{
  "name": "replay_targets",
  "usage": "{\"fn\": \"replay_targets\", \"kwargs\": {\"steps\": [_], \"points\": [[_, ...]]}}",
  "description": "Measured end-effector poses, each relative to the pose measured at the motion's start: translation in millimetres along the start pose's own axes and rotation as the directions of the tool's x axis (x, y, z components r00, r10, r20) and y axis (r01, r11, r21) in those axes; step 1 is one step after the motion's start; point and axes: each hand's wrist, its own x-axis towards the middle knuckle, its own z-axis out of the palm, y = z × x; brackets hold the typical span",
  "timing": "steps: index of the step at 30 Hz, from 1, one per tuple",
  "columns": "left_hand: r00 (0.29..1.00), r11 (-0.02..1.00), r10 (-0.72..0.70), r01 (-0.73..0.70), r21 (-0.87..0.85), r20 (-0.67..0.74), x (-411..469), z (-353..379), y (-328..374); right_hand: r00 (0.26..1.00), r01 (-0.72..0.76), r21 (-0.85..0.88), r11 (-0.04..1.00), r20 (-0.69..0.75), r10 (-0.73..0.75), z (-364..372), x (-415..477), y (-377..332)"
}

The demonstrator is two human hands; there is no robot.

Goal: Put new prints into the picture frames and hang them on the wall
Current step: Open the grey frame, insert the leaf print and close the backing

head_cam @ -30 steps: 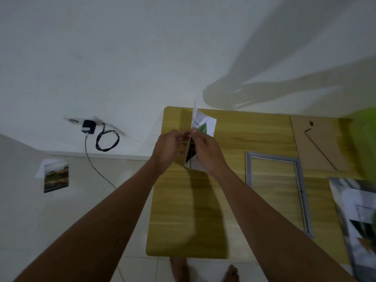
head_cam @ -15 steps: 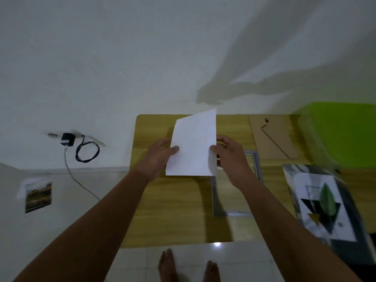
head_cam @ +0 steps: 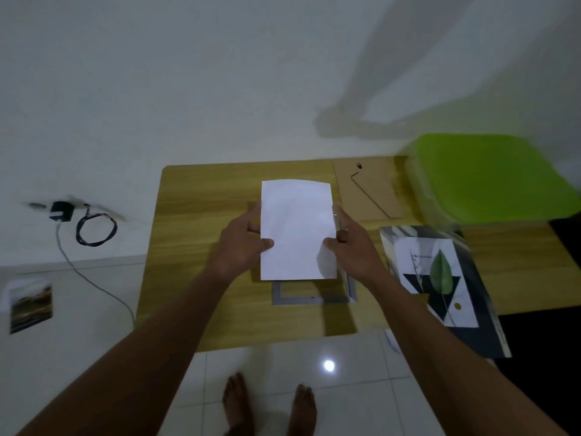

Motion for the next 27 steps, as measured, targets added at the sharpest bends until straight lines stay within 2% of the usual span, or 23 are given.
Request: {"fn": "replay_targets", "kwargs": {"steps": [3,9,11,13,15,18,21,24,27], "points": [[0.997,0.987,0.058,-0.051,0.154,-0.042,-5,22,1,1.000,-0.027,-0.044,0.999,-0.018,0.026,-5,2,17],[0.998,0.922,0.062,-0.068,0.382,0.028,-8,56,-16,0.998,-0.055,-0.302,0.952,0.007,0.060,-11,5,50],[0.999,0.865,0.035,-0.048,0.499,0.036,-6,61,-21,0.999,-0.035,-0.369,0.929,0.011,0.042,-11,5,57],[1.000,0.775,-0.005,0.001,0.632,0.004,-5,62,-22,1.000,-0.009,-0.485,0.875,0.013,0.017,-10,4,60],[1.000,0.682,0.007,-0.014,0.732,0.013,-4,62,-26,1.000,0.012,-0.582,0.813,0.002,-0.013,-10,0,59],[0.984,0.598,0.069,-0.174,0.782,0.166,-3,62,-30,0.992,0.116,-0.692,0.713,0.042,-0.120,-9,-5,60],[0.952,0.553,0.012,-0.262,0.791,0.307,1,63,-32,0.976,0.214,-0.748,0.628,0.180,-0.119,-9,-6,64],[0.941,0.522,-0.038,-0.267,0.810,0.335,2,63,-35,0.976,0.204,-0.743,0.637,0.209,-0.069,-7,-7,67],[0.951,0.525,-0.019,-0.253,0.813,0.308,0,62,-37,0.974,0.207,-0.726,0.655,0.219,-0.065,-4,-2,68]]}}
